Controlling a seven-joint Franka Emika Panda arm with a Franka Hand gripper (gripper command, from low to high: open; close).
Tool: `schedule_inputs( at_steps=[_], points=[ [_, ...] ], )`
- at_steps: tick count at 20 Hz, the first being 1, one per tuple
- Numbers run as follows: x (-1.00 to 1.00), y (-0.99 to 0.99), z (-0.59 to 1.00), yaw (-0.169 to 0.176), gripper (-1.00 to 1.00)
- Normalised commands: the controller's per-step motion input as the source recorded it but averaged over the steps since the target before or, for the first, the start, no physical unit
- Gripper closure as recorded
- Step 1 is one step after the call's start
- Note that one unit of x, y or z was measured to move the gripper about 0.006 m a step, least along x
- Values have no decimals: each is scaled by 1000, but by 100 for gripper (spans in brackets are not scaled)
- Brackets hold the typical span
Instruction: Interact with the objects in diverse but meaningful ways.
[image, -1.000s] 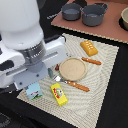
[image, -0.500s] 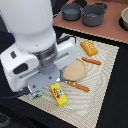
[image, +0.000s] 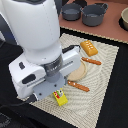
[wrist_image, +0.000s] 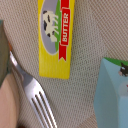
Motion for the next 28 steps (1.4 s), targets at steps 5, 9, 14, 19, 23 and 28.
schedule_inputs(
  at_steps=[5, 9, 14, 19, 23, 28],
  points=[
    [415, 0, -172, -8, -100],
    [361, -2, -194, -6, -100],
    [282, -3, -222, -2, -100],
    [206, -1, -243, 0, 100],
    [168, 0, -251, 0, 100],
    [142, -9, -221, 0, 100]
  ],
)
